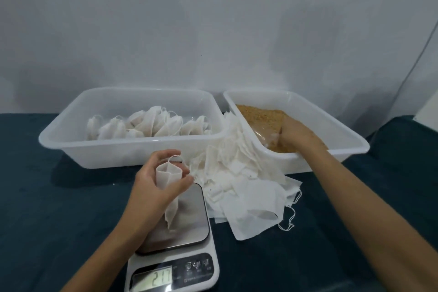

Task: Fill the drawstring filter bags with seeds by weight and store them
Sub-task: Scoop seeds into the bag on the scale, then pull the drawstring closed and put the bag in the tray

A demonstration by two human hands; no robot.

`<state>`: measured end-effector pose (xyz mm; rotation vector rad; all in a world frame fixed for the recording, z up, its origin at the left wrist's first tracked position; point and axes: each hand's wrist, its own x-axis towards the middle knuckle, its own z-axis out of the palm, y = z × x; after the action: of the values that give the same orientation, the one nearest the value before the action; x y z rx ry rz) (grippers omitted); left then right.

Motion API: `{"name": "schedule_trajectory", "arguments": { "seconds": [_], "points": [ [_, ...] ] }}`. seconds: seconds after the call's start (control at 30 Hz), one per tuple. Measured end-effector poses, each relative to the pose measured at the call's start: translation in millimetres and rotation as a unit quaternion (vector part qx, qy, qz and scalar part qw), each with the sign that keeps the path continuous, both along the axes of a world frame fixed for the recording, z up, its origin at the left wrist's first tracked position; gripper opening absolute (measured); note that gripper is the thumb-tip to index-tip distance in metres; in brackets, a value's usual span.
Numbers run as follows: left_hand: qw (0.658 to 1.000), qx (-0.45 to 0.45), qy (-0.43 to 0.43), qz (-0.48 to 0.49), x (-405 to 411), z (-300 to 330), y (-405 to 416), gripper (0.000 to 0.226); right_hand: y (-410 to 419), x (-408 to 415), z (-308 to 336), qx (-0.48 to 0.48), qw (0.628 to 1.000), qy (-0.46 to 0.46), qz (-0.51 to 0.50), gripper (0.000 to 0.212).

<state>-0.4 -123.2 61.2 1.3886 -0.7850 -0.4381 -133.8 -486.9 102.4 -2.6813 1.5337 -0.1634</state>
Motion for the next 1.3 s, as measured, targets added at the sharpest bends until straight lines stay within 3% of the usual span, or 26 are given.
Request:
{"name": "schedule_trajectory", "arguments": {
  "seconds": [0.17,0.3,0.37,0.43,0.5,0.57,0.63,0.73,0.9,1.03,1.17,1.3],
  "points": [
    [0.999,0.043,-0.007,-0.021,3,-7,-3,0.047,8,0,0,-0.002,0.998,0.059,0.008,0.018],
    [0.998,0.035,-0.031,-0.033,2,-7,-5,0.03,15,-1,5,-0.004,0.998,0.058,-0.004,0.022],
    [0.999,0.018,-0.032,-0.038,2,-5,-4,0.029,26,4,10,-0.089,0.996,-0.003,0.022,0.013],
    [0.999,-0.001,-0.034,-0.041,4,-3,-3,0.036,52,13,19,-0.152,0.976,-0.125,0.095,0.018],
    [0.998,-0.024,-0.034,-0.048,5,-2,0,0.045,96,25,26,-0.117,0.933,-0.276,0.201,0.014],
    [0.996,-0.047,-0.018,-0.068,8,-1,2,0.056,146,37,25,0.059,0.877,-0.379,0.291,0.017],
    [0.993,-0.062,0.006,-0.098,9,1,4,0.068,189,44,18,0.284,0.813,-0.375,0.342,0.037],
    [0.991,-0.059,0.021,-0.118,8,4,6,0.077,220,51,-1,0.448,0.729,-0.316,0.41,0.05],
    [0.988,-0.045,0.031,-0.141,8,5,7,0.083,222,60,-13,0.543,0.647,-0.377,0.38,0.033],
    [0.987,-0.045,0.054,-0.146,9,4,6,0.08,218,57,-20,0.602,0.588,-0.412,0.35,0.044],
    [0.985,-0.019,0.059,-0.162,8,3,5,0.06,213,57,-15,0.625,0.494,-0.53,0.291,0.023],
    [0.985,0.023,0.025,-0.168,8,3,3,0.024,201,54,-8,0.628,0.433,-0.609,0.216,0.02]
  ]
}}
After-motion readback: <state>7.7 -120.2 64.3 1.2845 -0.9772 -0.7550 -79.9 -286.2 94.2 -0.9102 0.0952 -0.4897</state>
